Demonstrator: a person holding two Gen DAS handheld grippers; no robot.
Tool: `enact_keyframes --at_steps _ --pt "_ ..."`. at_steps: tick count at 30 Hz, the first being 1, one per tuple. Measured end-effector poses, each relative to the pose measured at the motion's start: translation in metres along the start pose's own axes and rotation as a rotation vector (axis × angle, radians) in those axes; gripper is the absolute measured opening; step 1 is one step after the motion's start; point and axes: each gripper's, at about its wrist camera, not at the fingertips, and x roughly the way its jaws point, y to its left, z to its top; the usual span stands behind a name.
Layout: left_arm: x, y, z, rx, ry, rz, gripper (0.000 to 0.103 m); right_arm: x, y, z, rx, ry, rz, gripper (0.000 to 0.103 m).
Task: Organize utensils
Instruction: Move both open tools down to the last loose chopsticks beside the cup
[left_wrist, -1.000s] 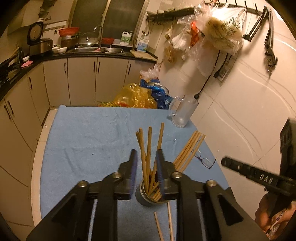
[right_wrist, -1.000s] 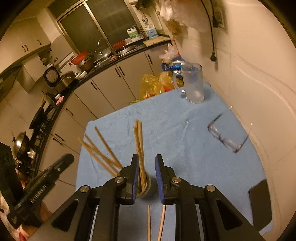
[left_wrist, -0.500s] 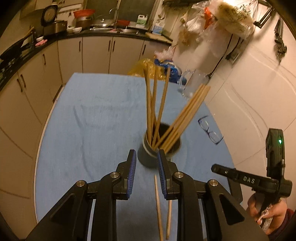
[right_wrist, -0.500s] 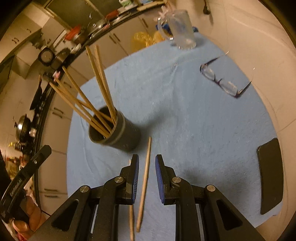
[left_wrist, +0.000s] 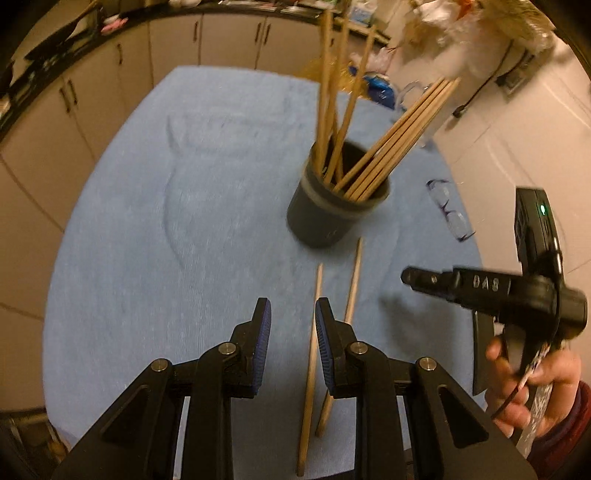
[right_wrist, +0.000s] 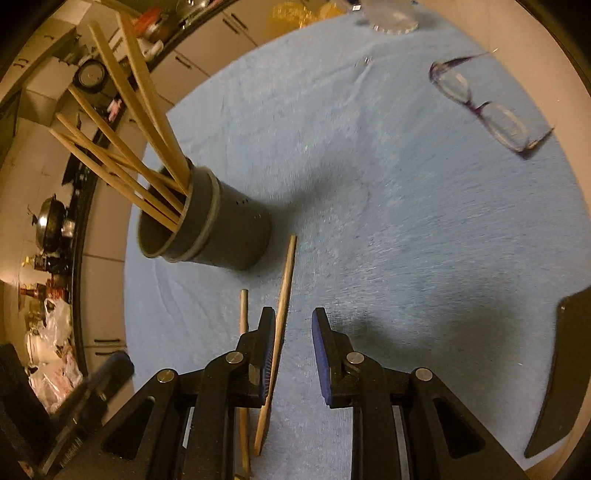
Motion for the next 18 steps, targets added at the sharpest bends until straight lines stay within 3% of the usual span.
enact_keyframes --at_steps 6,16,18 --pt "0.005 0.016 -0.011 -0.023 0.023 0.03 0.023 0.034 0.004 0.005 0.006 0.064 -0.017 0.022" --pt "0.028 0.021 -0.001 0.014 0.079 0.028 0.023 0.067 0.022 0.001 -0.02 0.085 -0.061 0.022" --pt "0.034 0.017 0.0 0.026 0.097 0.016 0.023 0.069 0.024 0.0 -0.029 0.069 -0.064 0.016"
